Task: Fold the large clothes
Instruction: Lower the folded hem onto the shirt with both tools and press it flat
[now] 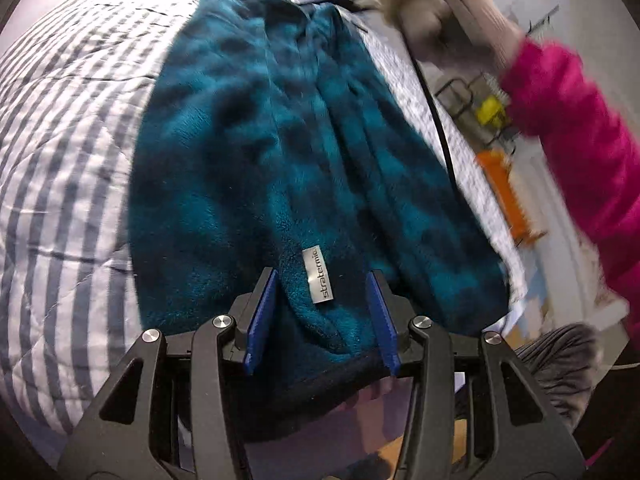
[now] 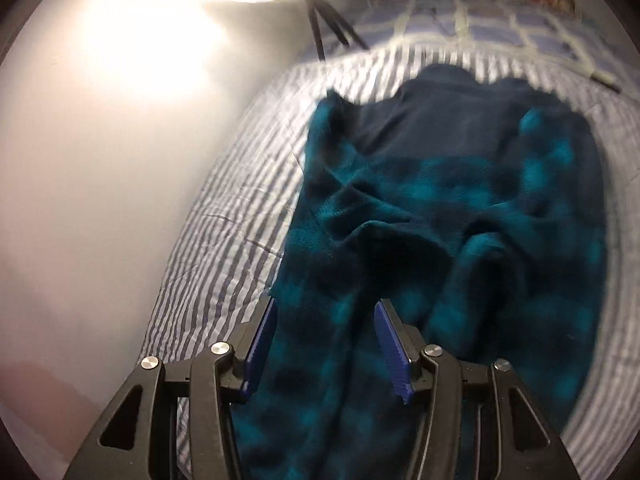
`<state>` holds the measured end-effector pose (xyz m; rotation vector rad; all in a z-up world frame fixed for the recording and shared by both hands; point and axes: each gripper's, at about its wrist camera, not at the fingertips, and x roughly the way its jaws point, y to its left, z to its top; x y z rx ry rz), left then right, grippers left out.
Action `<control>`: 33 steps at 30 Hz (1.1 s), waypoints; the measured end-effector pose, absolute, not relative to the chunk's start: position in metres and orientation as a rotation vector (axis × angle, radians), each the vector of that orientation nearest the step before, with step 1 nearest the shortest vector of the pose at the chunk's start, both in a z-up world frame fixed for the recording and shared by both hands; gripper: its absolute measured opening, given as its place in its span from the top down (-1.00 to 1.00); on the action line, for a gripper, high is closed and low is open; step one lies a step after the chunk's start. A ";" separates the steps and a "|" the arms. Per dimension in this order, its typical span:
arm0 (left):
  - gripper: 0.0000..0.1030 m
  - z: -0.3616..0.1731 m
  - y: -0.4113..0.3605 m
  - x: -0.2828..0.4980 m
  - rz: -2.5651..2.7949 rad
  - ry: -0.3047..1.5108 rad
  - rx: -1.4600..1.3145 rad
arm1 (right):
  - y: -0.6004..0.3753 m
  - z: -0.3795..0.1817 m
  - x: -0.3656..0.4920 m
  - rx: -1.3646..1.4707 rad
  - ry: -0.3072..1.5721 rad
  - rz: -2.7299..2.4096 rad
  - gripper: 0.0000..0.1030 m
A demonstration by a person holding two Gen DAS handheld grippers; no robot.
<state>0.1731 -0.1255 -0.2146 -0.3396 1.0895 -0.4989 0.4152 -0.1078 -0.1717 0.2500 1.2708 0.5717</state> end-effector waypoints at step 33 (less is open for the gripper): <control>0.88 -0.208 -0.126 0.185 -0.649 1.104 -0.482 | -0.143 -0.196 0.432 0.174 1.263 0.469 0.55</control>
